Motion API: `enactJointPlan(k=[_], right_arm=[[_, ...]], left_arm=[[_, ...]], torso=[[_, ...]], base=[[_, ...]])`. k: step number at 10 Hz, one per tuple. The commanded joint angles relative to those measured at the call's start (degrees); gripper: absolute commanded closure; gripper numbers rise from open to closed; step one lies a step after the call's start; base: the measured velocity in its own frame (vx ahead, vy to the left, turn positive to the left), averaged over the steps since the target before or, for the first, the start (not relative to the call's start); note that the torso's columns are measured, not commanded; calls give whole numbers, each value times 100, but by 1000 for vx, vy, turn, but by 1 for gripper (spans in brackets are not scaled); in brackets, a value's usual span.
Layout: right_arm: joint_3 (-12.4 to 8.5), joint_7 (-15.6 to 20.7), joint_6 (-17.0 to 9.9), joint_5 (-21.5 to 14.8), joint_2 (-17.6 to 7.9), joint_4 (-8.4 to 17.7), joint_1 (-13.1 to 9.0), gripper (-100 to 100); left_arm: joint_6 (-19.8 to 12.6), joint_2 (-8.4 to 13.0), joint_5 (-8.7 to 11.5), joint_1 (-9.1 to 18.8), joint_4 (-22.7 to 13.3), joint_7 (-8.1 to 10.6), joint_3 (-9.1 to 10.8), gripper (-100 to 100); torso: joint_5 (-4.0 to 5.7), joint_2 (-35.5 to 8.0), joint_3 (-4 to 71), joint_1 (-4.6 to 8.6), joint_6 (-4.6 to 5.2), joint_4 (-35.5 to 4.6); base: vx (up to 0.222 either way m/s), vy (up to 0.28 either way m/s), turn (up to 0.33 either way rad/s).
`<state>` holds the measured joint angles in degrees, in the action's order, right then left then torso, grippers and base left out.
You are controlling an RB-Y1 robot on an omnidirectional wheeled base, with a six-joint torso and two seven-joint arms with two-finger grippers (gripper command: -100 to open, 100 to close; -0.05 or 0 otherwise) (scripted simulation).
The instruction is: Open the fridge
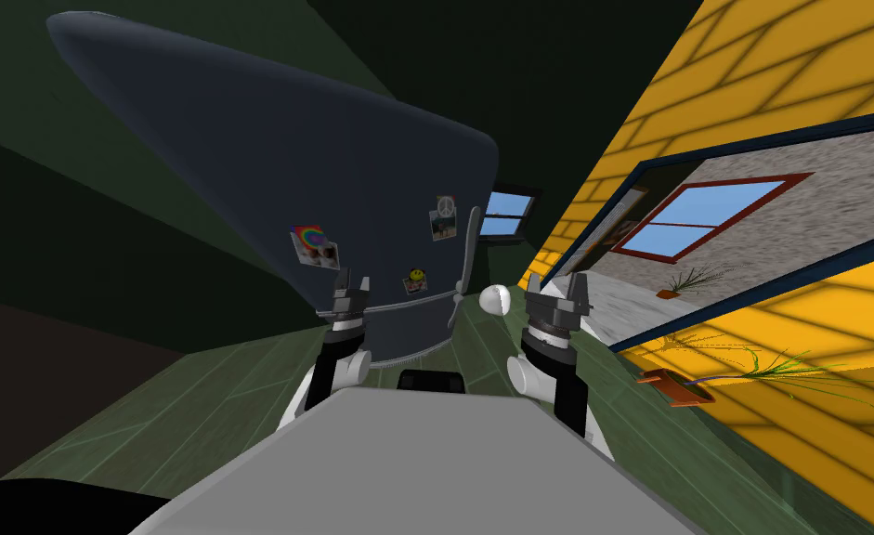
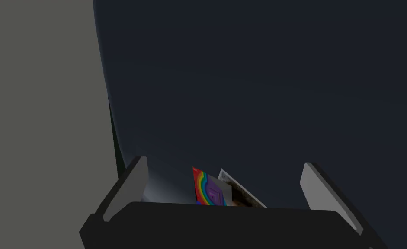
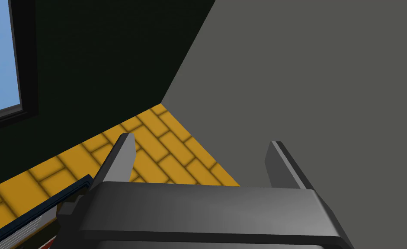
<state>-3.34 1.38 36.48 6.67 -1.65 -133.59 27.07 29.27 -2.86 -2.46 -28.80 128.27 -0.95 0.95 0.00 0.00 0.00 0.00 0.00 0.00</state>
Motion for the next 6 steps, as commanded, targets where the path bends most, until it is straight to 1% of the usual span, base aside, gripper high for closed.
enactJointPlan(k=[1,3,6], right_arm=[[0,0,0,0,0,0,0,0],[0,0,0,0,0,-1,0,0],[0,0,0,0,0,-1,0,0]], left_arm=[[0,0,0,0,0,0,0,0],[0,0,0,0,1,0,0,0],[0,0,0,0,1,0,0,0]], torso=[[0,-232,467,0,0,-235],[0,-1003,2014,0,0,-1006],[0,-2269,4536,0,0,-2268]], base=[[0,0,0],[0,0,0],[0,0,0]])
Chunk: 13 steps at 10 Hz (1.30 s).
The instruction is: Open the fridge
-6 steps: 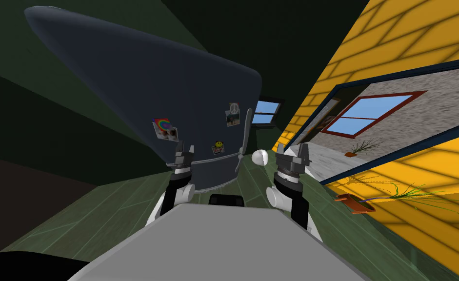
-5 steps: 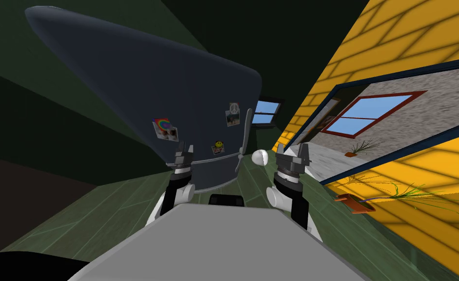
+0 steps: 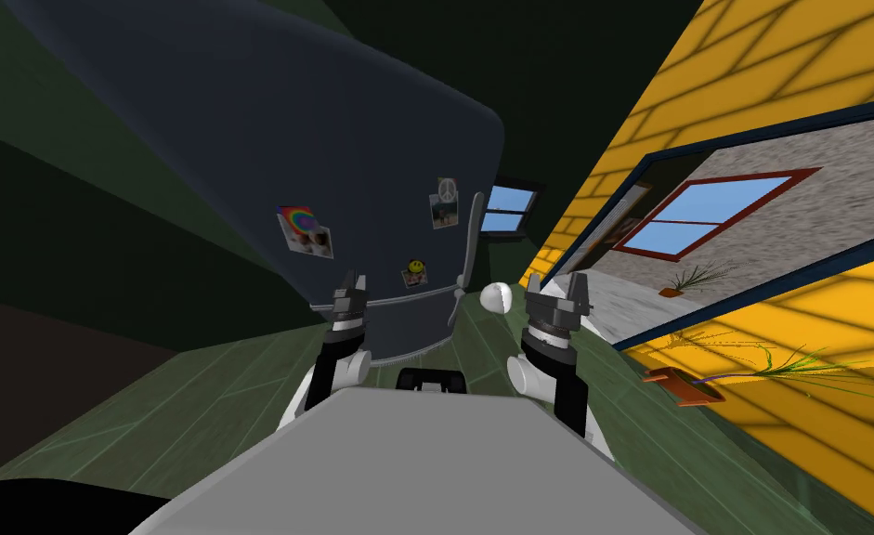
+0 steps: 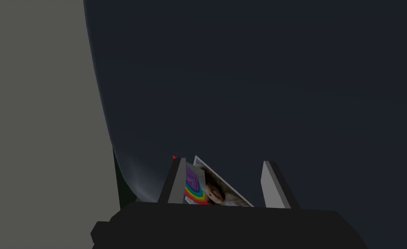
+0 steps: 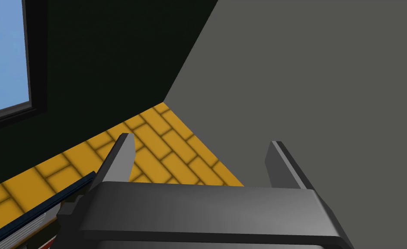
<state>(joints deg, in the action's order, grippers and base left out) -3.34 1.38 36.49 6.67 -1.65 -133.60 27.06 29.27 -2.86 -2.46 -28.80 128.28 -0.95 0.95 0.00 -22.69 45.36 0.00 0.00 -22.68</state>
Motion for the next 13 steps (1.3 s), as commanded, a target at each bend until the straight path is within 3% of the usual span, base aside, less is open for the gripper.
enactJointPlan(k=[1,3,4,5,8,13], right_arm=[[0,0,0,0,0,0,0,0],[0,0,0,0,0,0,0,0],[0,0,0,0,0,0,0,0],[0,0,0,0,1,2,1,0],[1,0,0,0,1,2,1,0],[2,0,0,0,2,2,2,0]], left_arm=[[0,0,0,0,0,0,0,0],[0,0,0,0,0,0,0,0],[22,254,10,11,-42,-3,7,-100],[44,428,21,22,-83,-5,14,-100],[142,880,67,70,-266,-16,44,-100],[421,1277,197,206,-782,-49,132,-100]], torso=[[0,-424,845,0,0,-423],[0,-1270,2537,0,0,-1269],[0,-1693,3383,0,0,-1692],[1,-1883,3779,6,0,-1880],[3,-1952,3924,12,0,-1956],[3,-1954,3925,8,0,-1958]], base=[[0,0,0],[0,0,0],[14,-27,15],[20,-57,25],[38,-93,32],[77,-168,50]])
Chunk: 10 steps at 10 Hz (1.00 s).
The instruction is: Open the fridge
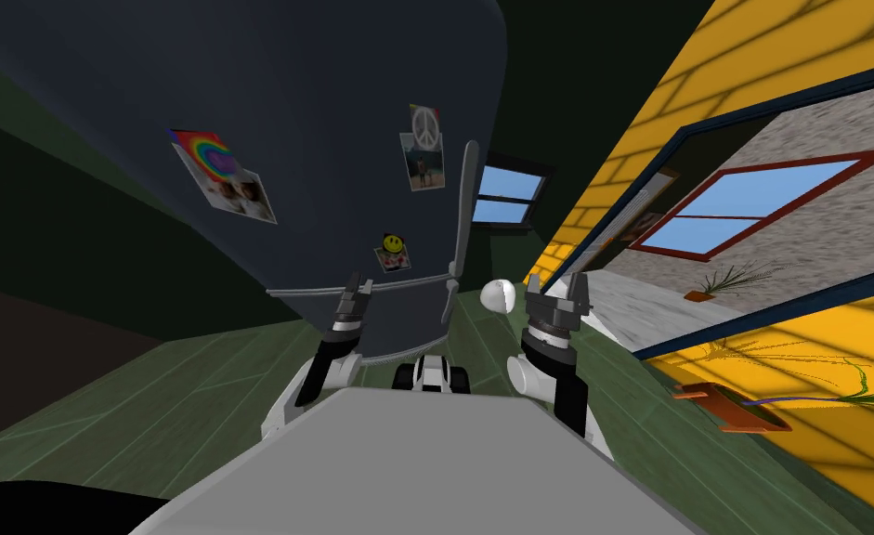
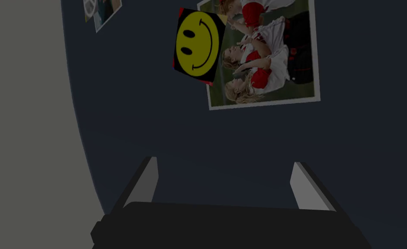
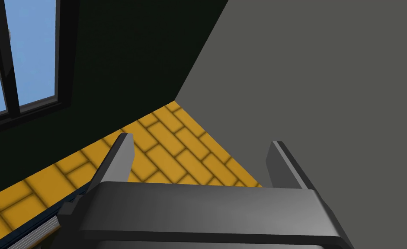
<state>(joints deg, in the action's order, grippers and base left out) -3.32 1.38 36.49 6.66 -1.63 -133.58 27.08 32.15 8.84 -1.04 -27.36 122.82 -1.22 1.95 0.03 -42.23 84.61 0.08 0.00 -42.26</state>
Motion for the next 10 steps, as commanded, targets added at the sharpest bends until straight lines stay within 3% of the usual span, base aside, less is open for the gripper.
enactJointPlan(k=[1,10], right_arm=[[0,0,0,0,0,0,0,0],[0,0,0,0,0,0,0,0]], left_arm=[[184,128,79,86,-329,-28,47,-100],[747,103,337,344,-1304,-92,220,-100]], torso=[[1,0,-1,8,0,-1],[-5,-3,-4,-15,0,-2]], base=[[88,-215,76],[63,-203,61]])
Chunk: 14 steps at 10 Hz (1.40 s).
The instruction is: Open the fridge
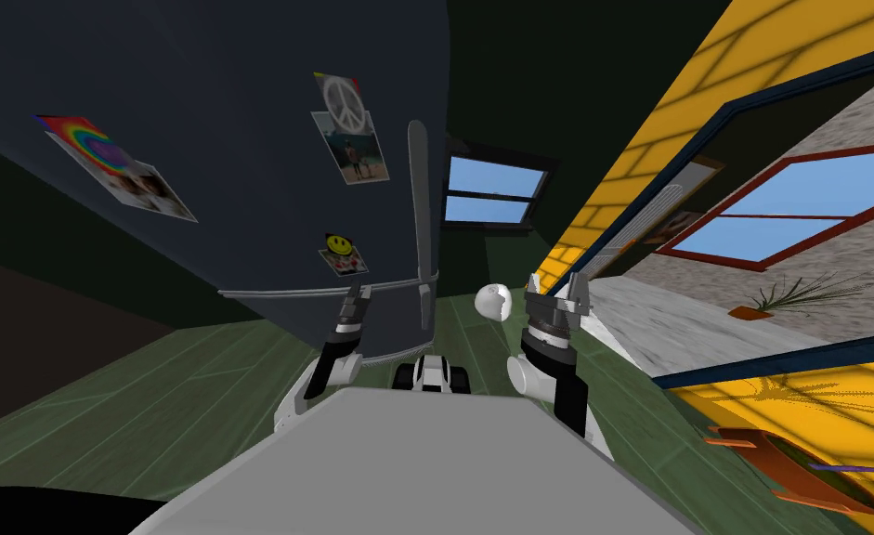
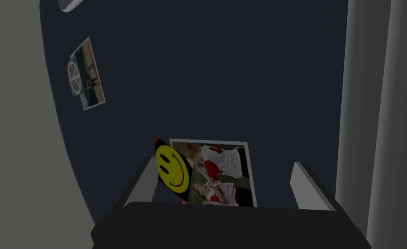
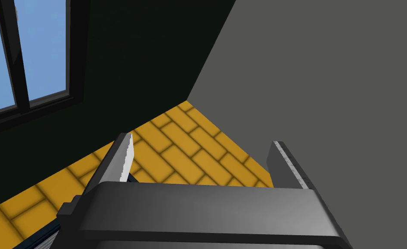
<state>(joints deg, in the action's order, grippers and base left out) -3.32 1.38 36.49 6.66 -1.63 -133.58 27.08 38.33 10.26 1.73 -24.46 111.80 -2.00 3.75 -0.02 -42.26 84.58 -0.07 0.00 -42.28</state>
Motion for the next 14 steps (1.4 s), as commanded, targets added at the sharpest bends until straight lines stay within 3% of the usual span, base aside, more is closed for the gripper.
enactJointPlan(k=[1,10,13,14], right_arm=[[0,0,0,0,0,0,0,0],[0,0,0,0,0,0,0,0],[0,0,0,0,0,0,0,0],[0,0,0,0,0,0,0,0]], left_arm=[[177,-61,81,75,-280,-19,55,-100],[672,-281,300,281,-1046,-75,203,-100],[869,-468,386,360,-1343,-96,261,-100],[940,-636,417,389,-1451,-104,282,-100]], torso=[[1,4,3,3,-1,2],[2,-1,1,9,0,1],[3,1,1,7,1,1],[2,0,1,9,0,1]], base=[[80,-195,65],[54,-187,52],[59,-208,64],[36,-202,93]])
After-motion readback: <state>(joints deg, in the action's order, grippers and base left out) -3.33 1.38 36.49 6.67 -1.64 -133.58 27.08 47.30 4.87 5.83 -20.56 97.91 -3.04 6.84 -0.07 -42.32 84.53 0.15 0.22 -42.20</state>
